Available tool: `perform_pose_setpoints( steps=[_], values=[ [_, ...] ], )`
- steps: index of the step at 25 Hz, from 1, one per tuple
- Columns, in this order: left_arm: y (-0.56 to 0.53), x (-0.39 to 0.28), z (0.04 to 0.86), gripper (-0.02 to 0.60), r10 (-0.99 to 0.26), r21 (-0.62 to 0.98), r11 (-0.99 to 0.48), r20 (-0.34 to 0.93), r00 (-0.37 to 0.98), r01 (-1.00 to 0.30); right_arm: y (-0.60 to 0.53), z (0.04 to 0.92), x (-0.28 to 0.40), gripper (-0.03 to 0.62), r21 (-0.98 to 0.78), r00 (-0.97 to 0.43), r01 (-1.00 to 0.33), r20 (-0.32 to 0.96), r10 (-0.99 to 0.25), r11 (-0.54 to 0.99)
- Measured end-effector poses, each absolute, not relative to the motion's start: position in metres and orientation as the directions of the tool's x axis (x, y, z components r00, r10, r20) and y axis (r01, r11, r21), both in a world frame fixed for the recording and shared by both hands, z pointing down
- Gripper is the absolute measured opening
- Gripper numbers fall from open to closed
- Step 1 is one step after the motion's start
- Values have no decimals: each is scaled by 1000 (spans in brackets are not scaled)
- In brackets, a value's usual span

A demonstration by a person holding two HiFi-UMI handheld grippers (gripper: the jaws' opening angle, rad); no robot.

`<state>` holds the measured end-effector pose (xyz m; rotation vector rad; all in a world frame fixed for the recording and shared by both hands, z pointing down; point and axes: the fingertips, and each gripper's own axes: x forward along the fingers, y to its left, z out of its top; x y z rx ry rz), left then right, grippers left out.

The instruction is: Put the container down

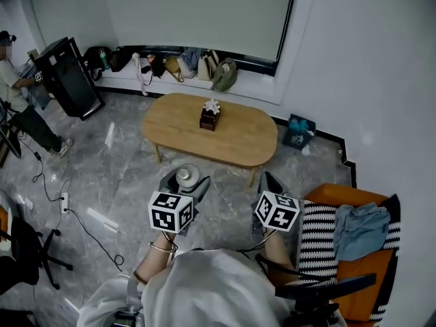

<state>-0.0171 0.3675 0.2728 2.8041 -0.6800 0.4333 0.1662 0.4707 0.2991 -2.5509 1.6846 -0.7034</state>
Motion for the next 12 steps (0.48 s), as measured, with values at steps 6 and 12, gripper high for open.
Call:
perform_pose_setpoints(
  steps=[6,12],
  values=[
    [348,-15,278,339,-427,150,-854,343,836,-498,453,310,173,23,-250,301,-876,386,-872,-413],
    [318,-16,285,339,-455,172,-830,338,823,-530,428,316,176,23,-230,283,-889,404,-870,-396]
  ],
)
